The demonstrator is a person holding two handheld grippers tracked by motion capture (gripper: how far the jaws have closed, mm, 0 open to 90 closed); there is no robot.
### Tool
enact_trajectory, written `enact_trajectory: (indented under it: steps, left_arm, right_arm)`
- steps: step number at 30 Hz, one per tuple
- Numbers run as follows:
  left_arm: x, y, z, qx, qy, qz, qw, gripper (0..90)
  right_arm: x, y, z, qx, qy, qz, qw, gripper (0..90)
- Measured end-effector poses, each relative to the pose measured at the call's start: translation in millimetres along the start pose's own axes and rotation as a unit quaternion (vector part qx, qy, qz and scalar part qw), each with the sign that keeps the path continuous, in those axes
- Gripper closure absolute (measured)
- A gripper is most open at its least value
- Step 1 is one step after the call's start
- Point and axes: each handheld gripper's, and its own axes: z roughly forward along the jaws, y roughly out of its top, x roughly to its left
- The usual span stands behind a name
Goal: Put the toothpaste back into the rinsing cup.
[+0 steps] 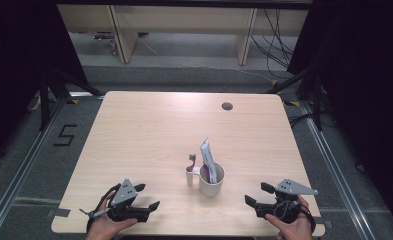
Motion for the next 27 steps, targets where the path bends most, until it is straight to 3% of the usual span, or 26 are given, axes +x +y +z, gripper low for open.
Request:
enact_trajectory:
  steps: [2,4,5,6,9,10,11,12,15,16,17,20,21,22,23,27]
  left_arm:
    - [-0.2,-1.1,-1.3,-0.001,0.000,-0.005,1.0000,21.0]
    - [0.4,-2.4,-2.0,-0.003,0.002,-0.007,1.0000,21.0]
    - [0.4,-2.5,-2.8,0.000,0.003,-0.008,1.0000,21.0]
    - [0.5,-2.6,-3.2,0.002,0.006,-0.006,1.0000,21.0]
    - [0.4,-3.3,-3.5,-0.001,0.001,-0.006,1.0000,21.0]
    - [0.1,-3.6,-3.4,0.000,0.000,-0.006,1.0000,21.0]
    - [0.0,-4.0,-3.2,0.001,-0.002,-0.005,1.0000,21.0]
    - [-0.2,-3.8,-3.5,0.003,-0.001,-0.005,1.0000,21.0]
    - [-1.5,-3.7,-3.4,0.009,0.003,-0.005,0.9999,21.0]
    - [-1.6,-3.9,-2.6,0.005,-0.002,-0.008,1.0000,21.0]
    - [-1.4,-4.0,-2.7,0.007,0.000,-0.005,1.0000,21.0]
    - [0.2,-4.0,-2.7,0.013,0.002,0.003,0.9999,21.0]
    - [0.3,-3.9,-2.6,0.013,0.002,0.002,0.9999,20.9]
    - [-1.0,-4.1,-1.6,0.005,-0.001,-0.007,1.0000,20.9]
    - [-1.2,-4.2,-1.3,0.005,-0.001,-0.007,1.0000,20.9]
    - [-0.7,-3.9,-1.6,0.016,0.000,0.004,0.9999,20.8]
  right_arm:
    - [4.5,-2.0,-1.1,0.017,0.002,0.015,0.9998,17.8]
    - [3.5,-3.6,-2.0,0.030,-0.003,-0.016,0.9994,16.9]
    - [6.0,-5.4,-2.1,0.032,0.001,-0.009,0.9995,16.7]
    - [4.6,-6.1,-2.3,0.038,0.007,-0.024,0.9990,16.7]
    - [7.0,-9.8,-2.9,0.055,0.005,-0.028,0.9981,16.7]
    - [9.7,-11.8,-2.8,0.061,0.009,-0.015,0.9980,16.7]
    - [7.9,-12.5,-3.0,0.064,0.007,-0.031,0.9975,16.7]
    - [8.6,-14.6,-2.5,0.069,0.009,-0.030,0.9971,16.7]
    - [10.9,-17.2,-3.3,0.077,0.010,-0.023,0.9967,16.7]
    - [9.4,-17.7,-2.9,0.072,0.012,-0.035,0.9967,16.7]
    - [11.4,-18.3,-4.1,0.078,0.012,-0.024,0.9966,16.7]
    - [10.5,-20.0,-4.3,0.076,0.007,-0.042,0.9962,16.7]
    - [13.4,-21.1,-4.2,0.080,0.012,-0.023,0.9964,16.8]
    - [12.3,-21.4,-4.1,0.080,0.008,-0.037,0.9961,16.8]
    - [13.2,-22.2,-3.3,0.082,0.011,-0.033,0.9960,16.7]
    - [14.1,-22.8,-3.0,0.088,0.011,-0.031,0.9955,16.8]
